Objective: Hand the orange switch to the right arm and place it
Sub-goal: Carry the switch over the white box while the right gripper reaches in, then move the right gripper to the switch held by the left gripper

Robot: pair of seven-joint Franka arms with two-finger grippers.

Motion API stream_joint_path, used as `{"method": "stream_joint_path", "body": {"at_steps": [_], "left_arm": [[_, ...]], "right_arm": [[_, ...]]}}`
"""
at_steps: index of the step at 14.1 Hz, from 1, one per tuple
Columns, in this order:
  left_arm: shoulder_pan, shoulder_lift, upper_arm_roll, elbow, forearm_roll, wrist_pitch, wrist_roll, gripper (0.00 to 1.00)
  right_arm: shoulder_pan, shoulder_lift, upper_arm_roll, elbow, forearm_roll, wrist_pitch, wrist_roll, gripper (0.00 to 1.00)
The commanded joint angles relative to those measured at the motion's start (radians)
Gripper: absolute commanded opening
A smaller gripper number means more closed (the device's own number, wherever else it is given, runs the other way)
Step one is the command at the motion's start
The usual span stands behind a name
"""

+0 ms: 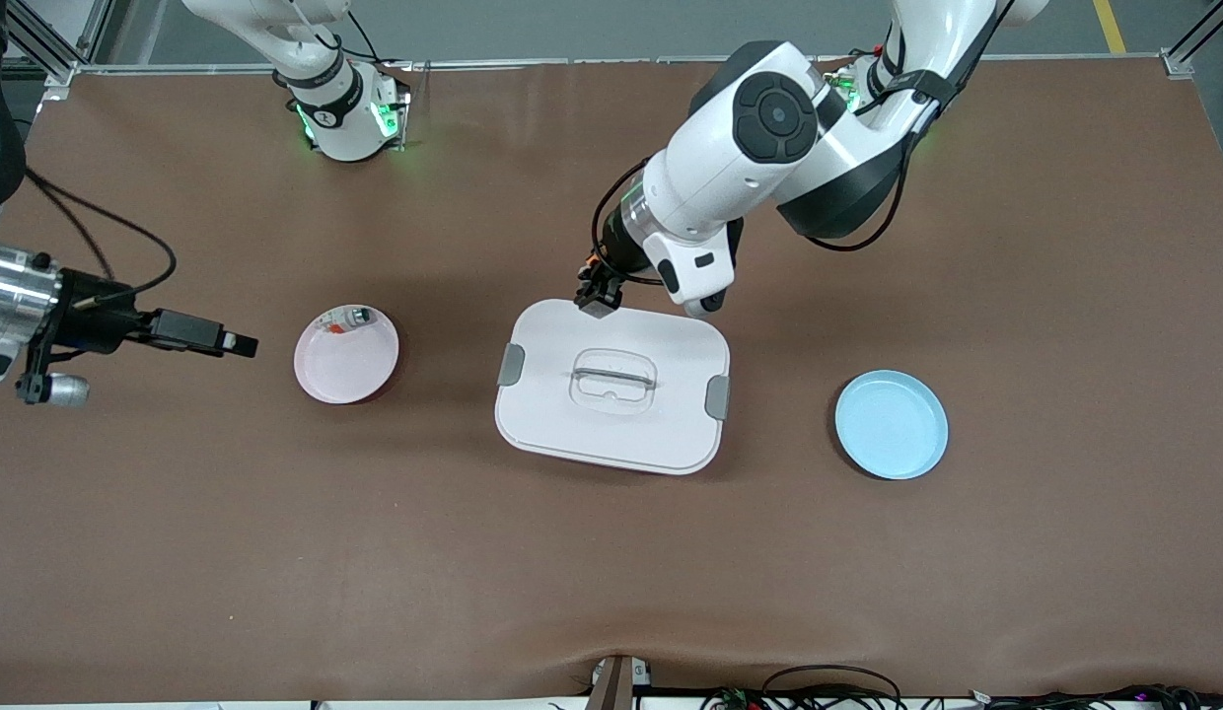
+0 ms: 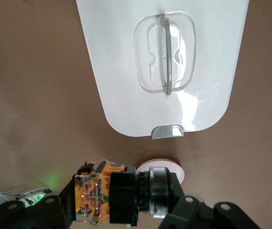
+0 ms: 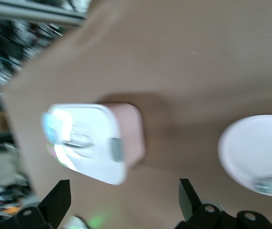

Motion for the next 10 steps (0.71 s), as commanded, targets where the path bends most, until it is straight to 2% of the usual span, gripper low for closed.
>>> {"method": "stream_joint_path", "body": {"at_steps": [1,3,8,10], "left_arm": [[-0.01,0.014,-0.002,0.031,-0.016,0.001,-0.087,0.0],[-0.026,0.015,0.003,0.04,-0.014,0.002,-0.104,0.0],[-0.027,0.023,0.006,0.043,-0.014,0.006,-0.101,0.0],[-0.027,0.032,0.008,0.043,-0.013,0.009,-0.099,0.0]], "right_arm": [[0.078,-0.207,0.008,-0.249,0.1,0.167,0.002,1.0],[0.159,-0.224,0.008,-0.266,0.151,0.238,0.004,1.0],[0.429,-0.21,0.008,-0.284,0.392,0.537,0.017,1.0],[0.474,-0.183,0.006,-0.281,0.423,0.557,0.016,1.0]]}}
